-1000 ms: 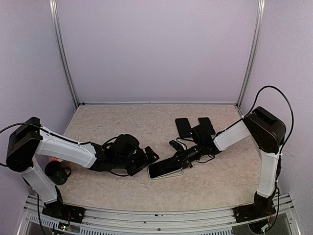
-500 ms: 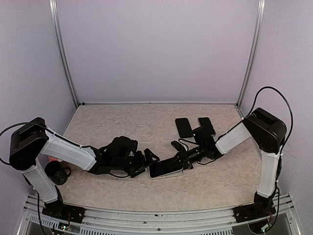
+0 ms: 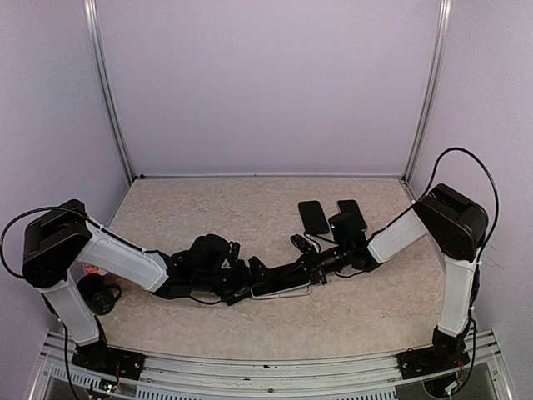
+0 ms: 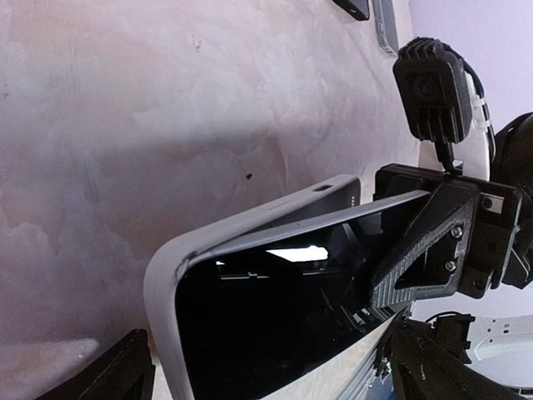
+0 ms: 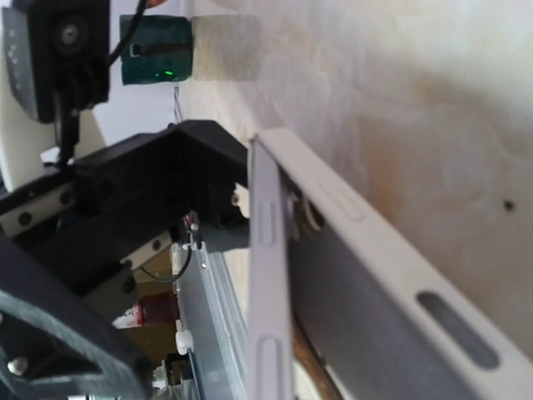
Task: Put the phone into the phone case
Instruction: Install the phone on the phone case.
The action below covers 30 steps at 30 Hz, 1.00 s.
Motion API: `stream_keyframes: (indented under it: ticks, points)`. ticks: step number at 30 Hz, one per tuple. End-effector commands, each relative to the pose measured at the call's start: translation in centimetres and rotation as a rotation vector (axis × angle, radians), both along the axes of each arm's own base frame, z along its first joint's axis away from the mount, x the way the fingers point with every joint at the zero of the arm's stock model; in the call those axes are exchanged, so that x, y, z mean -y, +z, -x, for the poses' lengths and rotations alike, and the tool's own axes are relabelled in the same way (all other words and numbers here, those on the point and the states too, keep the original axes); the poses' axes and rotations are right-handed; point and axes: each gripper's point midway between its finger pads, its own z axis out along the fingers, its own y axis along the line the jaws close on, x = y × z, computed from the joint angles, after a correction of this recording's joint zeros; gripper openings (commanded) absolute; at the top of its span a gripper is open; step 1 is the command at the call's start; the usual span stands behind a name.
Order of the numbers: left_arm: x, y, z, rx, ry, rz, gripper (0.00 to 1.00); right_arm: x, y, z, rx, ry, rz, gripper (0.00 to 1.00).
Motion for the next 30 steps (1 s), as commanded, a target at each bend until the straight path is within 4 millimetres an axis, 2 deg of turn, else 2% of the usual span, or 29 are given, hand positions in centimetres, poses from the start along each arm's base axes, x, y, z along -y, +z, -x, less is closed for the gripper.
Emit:
stream_keyframes:
  ticks: [1, 11, 18, 20, 30]
  points:
    - [1.2, 1.1, 0.1, 0.035, -0.049, 0.076, 0.95, -0.4, 3.5, 0.0, 0.076, 0.039, -0.102, 0.0]
    - [2.7, 3.3, 0.2, 0.091, -0.113, 0.197, 0.88, -1.0, 4.4, 0.9, 0.091, 0.073, -0.143, 0.0]
    - [2.6, 4.6, 0.3, 0.135, -0.123, 0.239, 0.81, -1.2, 5.0, 1.8, 0.091, 0.096, -0.165, 0.0]
    - [2.5, 5.2, 0.3, 0.149, -0.124, 0.265, 0.76, -1.2, 4.8, 1.9, 0.089, 0.099, -0.161, 0.0]
    - [2.5, 6.8, 0.8, 0.19, -0.159, 0.329, 0.66, -1.1, 4.0, 2.2, 0.075, 0.113, -0.146, 0.0]
